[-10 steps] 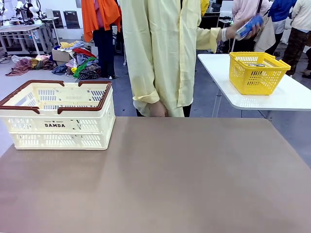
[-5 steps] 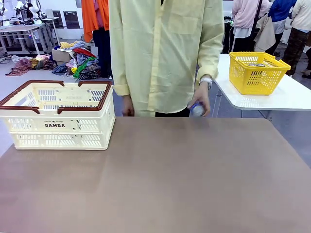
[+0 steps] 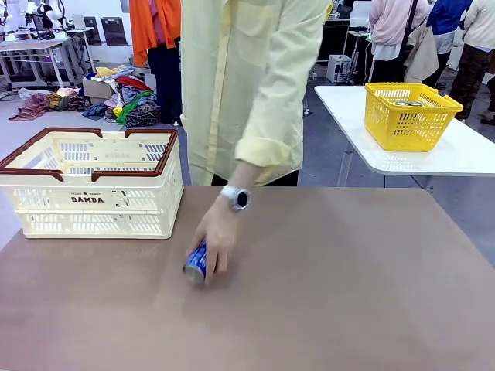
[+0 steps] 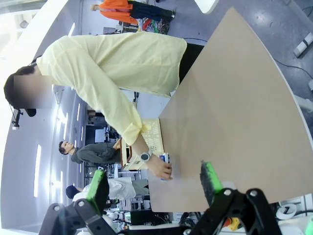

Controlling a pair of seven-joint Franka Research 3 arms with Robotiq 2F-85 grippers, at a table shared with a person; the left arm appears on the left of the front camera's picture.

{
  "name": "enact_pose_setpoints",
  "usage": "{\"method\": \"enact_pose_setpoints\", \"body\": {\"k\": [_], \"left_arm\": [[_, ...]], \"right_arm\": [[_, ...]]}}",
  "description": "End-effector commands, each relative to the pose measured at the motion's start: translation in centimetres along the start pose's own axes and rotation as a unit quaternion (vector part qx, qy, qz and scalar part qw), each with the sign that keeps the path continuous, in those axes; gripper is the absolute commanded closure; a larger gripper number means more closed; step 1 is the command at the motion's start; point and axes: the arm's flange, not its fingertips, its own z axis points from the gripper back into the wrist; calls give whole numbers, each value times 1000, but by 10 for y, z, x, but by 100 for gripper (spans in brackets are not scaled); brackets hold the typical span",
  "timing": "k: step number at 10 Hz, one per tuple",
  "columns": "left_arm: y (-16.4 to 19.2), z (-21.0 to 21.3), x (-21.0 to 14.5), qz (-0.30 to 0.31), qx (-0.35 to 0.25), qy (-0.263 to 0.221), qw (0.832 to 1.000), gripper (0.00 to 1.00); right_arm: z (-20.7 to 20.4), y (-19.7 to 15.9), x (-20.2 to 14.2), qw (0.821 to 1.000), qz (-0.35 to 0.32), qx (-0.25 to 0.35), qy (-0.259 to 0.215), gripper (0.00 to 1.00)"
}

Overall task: Place the drinks into the Shopping basket.
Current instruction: Pick up one drink and place it into the Shopping basket.

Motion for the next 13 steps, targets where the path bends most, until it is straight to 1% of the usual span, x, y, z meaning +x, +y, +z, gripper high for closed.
{"method": "enact_pose_setpoints", "body": {"k": [1,11,12,13], "left_arm": [[2,0,-3,-8,-4,5,1000,0],[2,0,-3,-8,-4,5,1000,0],[0,0,0,0,0,0,1000,0],[-26,-27,2,44,45,-8,998,0]], "right_arm": [[2,2,0,1000,13,14,-9,0],[2,2,0,1000,13,14,-9,0],[2,2,0,1000,13,14,-9,0],[2,2,0,1000,13,14,-9,0]]}}
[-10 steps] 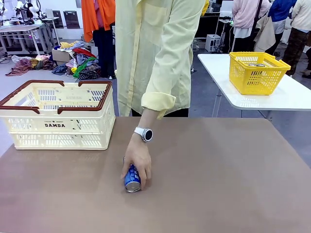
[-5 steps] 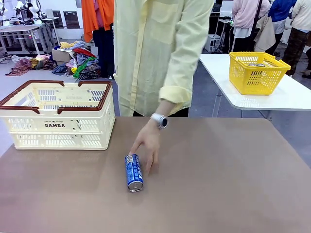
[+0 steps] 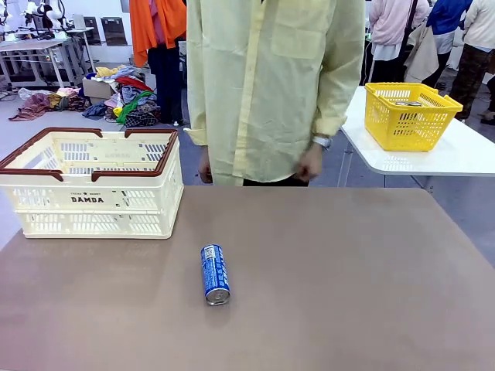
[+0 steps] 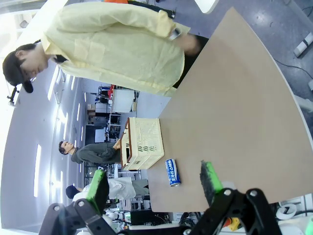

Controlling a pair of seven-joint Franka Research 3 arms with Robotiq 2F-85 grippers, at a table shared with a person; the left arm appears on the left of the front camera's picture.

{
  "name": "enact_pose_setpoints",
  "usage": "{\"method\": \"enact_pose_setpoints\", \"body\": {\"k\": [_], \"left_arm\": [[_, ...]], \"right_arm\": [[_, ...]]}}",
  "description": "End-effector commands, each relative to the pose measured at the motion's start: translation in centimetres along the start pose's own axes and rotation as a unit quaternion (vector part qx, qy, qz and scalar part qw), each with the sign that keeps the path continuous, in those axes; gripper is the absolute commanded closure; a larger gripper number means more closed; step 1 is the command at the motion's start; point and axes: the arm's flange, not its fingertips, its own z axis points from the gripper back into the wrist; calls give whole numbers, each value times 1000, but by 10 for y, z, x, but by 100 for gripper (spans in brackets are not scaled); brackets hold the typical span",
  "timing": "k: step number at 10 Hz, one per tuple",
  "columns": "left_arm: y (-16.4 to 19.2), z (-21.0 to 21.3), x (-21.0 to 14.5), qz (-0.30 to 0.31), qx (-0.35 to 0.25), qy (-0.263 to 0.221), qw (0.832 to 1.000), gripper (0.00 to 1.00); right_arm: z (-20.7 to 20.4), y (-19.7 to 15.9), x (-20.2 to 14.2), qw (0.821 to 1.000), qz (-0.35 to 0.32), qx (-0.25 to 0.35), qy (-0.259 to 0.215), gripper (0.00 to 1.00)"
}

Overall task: Place the drinks into the Shopping basket.
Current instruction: Pick up one drink and place it into the Shopping basket.

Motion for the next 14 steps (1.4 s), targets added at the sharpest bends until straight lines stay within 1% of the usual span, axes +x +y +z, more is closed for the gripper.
{"method": "enact_pose_setpoints", "body": {"k": [1,2,3,4,5,6,7,8,9,10,11,12,13,14], "left_arm": [[-48,-53,-3,62,50,8,997,0],[-72,-99,-10,110,106,9,988,0],[-87,-146,-18,126,153,6,980,0],[-92,-195,-26,149,188,-16,971,0],[-95,-236,-33,149,235,5,961,0],[-95,-280,-39,137,274,45,951,0],[-89,-318,-41,115,320,52,939,0],[-77,-355,-43,61,366,40,928,0],[-63,-385,-44,39,408,40,911,0],[-51,-409,-45,9,441,49,896,0],[-40,-424,-43,-28,462,54,885,0],[-28,-436,-35,-30,474,33,879,0],[-19,-441,-27,-38,476,26,878,0],[-33,-430,-61,-28,465,55,883,0]], "right_arm": [[2,2,0,1000,13,14,-9,0],[2,2,0,1000,13,14,-9,0],[2,2,0,1000,13,14,-9,0],[2,2,0,1000,13,14,-9,0],[2,2,0,1000,13,14,-9,0],[2,2,0,1000,13,14,-9,0],[2,2,0,1000,13,14,-9,0],[2,2,0,1000,13,14,-9,0],[2,2,0,1000,13,14,-9,0],[2,2,0,1000,13,14,-9,0],[2,2,0,1000,13,14,-9,0],[2,2,0,1000,13,14,-9,0],[2,2,0,1000,13,14,-9,0],[2,2,0,1000,13,14,-9,0]]}}
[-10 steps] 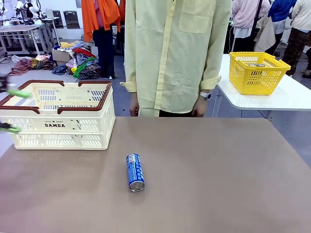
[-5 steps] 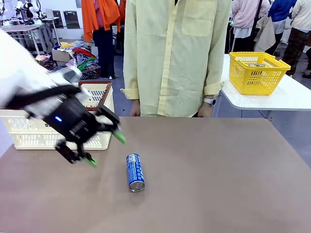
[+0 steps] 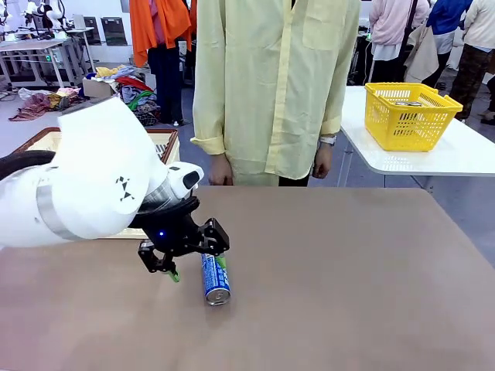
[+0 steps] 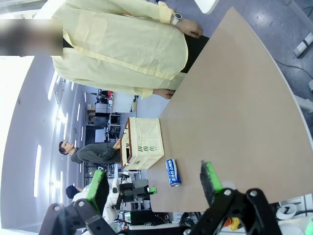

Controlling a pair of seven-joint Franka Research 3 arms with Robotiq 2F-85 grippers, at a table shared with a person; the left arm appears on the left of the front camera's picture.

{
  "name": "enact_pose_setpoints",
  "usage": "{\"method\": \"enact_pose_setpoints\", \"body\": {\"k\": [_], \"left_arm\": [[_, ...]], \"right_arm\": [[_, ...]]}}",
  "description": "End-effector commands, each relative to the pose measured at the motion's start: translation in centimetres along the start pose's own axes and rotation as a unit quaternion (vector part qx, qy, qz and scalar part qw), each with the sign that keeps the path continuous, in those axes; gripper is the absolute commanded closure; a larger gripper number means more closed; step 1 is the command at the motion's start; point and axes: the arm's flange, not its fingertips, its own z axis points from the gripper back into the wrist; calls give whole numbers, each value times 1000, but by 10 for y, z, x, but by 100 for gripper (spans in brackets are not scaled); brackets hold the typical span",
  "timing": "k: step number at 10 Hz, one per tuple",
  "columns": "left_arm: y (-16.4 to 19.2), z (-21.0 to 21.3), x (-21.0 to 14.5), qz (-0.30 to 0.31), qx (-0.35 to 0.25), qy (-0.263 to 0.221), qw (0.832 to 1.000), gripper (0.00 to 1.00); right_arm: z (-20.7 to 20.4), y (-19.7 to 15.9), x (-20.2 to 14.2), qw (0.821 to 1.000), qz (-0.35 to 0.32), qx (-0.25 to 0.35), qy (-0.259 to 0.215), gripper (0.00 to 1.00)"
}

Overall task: Place the drinks into the Shopping basket.
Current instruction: Pick up one drink and place it into the Shopping basket.

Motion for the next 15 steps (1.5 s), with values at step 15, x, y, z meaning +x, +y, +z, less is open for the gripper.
{"method": "enact_pose_setpoints", "body": {"k": [15], "left_arm": [[-14,-108,88,29,99,56,993,0]], "right_arm": [[2,2,0,1000,13,14,-9,0]]}}
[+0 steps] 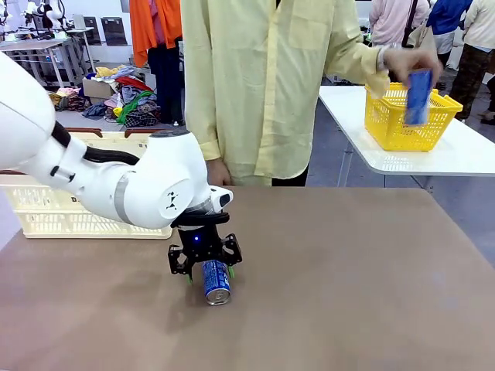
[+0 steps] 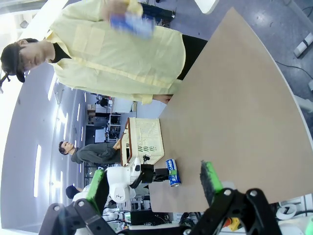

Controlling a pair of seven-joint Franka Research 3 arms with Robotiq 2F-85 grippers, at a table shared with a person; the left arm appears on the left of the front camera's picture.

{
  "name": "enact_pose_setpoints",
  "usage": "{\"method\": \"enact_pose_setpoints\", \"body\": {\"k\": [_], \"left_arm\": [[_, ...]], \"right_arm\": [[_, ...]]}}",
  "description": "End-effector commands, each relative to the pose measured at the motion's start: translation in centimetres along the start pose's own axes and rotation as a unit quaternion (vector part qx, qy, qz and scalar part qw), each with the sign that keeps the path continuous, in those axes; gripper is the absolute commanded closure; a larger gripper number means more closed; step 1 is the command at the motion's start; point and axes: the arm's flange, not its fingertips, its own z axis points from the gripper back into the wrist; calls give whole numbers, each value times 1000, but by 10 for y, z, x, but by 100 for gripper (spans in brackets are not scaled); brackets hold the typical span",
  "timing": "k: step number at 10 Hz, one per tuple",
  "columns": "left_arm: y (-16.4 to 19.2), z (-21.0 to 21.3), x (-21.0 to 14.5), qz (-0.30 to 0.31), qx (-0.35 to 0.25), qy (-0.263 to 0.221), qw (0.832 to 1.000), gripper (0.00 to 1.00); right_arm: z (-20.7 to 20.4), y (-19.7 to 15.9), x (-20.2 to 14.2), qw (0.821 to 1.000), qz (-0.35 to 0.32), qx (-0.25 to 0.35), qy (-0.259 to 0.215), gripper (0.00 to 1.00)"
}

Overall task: Place the drinks into the Shopping basket.
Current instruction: Pick up one drink and place it into the Shopping basket.

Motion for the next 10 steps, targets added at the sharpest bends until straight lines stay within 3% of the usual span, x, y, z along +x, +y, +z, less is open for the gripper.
{"method": "enact_pose_setpoints", "body": {"k": [1,3,4,7,9,10], "left_arm": [[-7,7,6,-3,-9,-23,1000,0],[-3,19,3,-38,-32,0,999,0],[22,61,-11,-64,-87,-12,994,0],[136,186,-60,-86,-185,-20,979,0],[212,220,-79,-90,-235,-15,968,0],[244,228,-89,-130,-279,-3,951,0]], "right_arm": [[2,1,0,1000,13,14,-8,0],[2,1,0,1000,13,14,-8,0],[2,1,0,1000,13,14,-8,0],[2,1,0,1000,13,14,-8,0],[2,1,0,1000,13,14,-8,0],[2,1,0,1000,13,14,-8,0]]}}
